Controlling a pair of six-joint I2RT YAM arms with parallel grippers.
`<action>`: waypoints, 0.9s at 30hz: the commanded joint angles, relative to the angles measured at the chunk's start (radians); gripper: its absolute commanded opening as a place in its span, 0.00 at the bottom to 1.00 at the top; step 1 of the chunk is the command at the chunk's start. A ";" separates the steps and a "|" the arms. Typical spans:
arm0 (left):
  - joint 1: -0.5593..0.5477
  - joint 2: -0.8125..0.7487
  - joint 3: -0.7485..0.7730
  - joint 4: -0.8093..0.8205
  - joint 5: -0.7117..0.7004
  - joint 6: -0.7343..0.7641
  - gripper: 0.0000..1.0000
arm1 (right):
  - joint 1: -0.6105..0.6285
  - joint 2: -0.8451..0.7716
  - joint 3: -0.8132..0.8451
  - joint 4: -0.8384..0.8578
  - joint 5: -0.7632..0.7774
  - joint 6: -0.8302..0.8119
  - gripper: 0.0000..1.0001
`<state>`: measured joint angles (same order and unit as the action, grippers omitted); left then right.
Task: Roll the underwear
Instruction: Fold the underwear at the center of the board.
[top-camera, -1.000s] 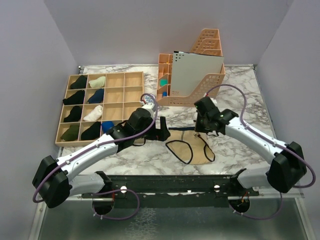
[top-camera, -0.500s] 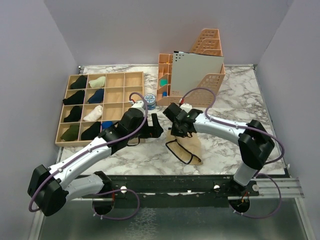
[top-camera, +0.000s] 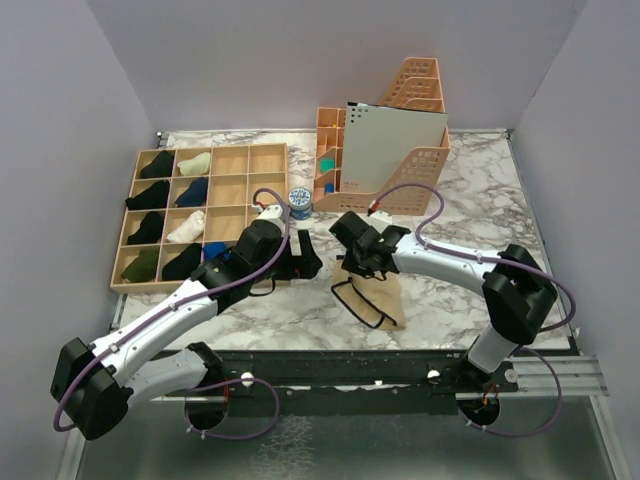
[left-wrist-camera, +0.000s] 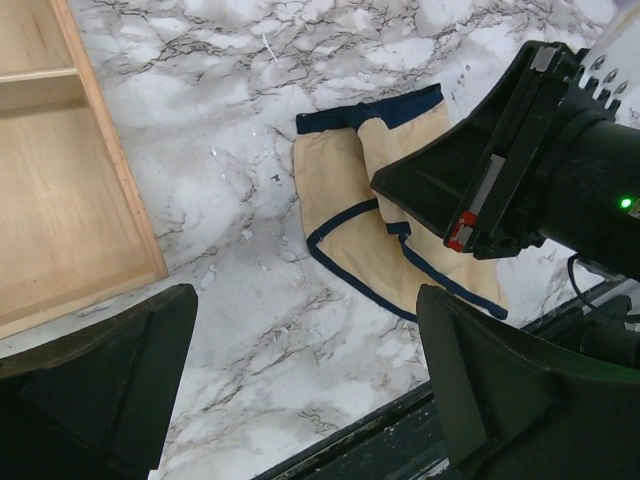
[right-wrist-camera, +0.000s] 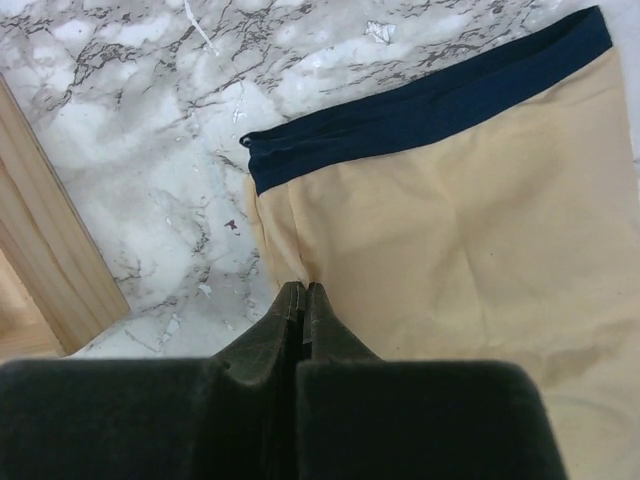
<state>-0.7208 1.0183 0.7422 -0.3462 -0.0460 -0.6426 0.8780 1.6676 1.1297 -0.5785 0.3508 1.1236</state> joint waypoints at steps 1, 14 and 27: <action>0.006 -0.030 -0.013 -0.016 -0.041 -0.023 0.99 | 0.023 0.011 -0.023 0.083 0.019 0.073 0.00; 0.008 -0.070 -0.028 -0.022 -0.070 -0.046 0.99 | 0.055 -0.154 -0.164 0.127 0.177 0.184 0.00; 0.009 -0.093 -0.030 -0.043 -0.077 -0.056 0.99 | 0.055 0.041 -0.060 0.153 0.108 0.177 0.03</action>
<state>-0.7189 0.9516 0.7269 -0.3649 -0.0944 -0.6884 0.9283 1.6581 1.0409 -0.4374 0.4637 1.2991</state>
